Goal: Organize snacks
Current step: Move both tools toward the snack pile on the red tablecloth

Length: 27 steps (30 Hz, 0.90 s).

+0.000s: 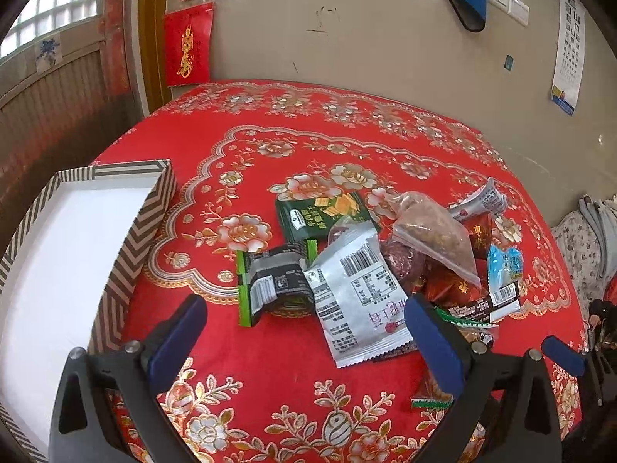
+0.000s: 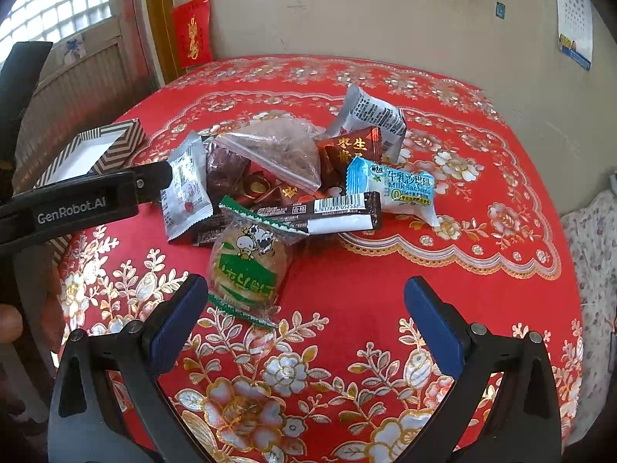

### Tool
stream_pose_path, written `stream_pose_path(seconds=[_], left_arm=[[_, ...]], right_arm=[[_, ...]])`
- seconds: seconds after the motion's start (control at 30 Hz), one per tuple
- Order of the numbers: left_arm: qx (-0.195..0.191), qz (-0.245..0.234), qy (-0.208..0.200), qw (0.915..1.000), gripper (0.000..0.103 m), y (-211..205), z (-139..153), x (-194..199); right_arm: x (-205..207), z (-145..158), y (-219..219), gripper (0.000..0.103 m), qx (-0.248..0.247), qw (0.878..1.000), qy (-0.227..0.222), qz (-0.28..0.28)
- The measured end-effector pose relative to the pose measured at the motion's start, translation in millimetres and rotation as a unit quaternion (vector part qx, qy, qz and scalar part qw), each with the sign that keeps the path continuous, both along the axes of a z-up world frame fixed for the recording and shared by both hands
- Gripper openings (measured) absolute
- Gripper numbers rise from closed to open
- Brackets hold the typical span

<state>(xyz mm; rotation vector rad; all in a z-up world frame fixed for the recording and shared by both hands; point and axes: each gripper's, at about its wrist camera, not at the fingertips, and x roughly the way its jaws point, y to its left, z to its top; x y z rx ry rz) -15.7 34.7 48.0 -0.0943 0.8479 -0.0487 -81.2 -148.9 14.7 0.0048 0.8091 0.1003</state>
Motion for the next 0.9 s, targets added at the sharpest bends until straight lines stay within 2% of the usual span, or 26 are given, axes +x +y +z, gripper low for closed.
stream_pose_path(seconds=[0.67,0.9], left_arm=[[-0.023,0.007,0.032,0.9992,0.103,-3,-11,14],[-0.035,0.006,0.044,0.9984,0.103,-8,-14,20]], right_arm=[[4,-9,-1,0.102,0.013,1.000,0.006,-0.001],[11,-11,2,0.102,0.034,0.999,0.010,-0.003]])
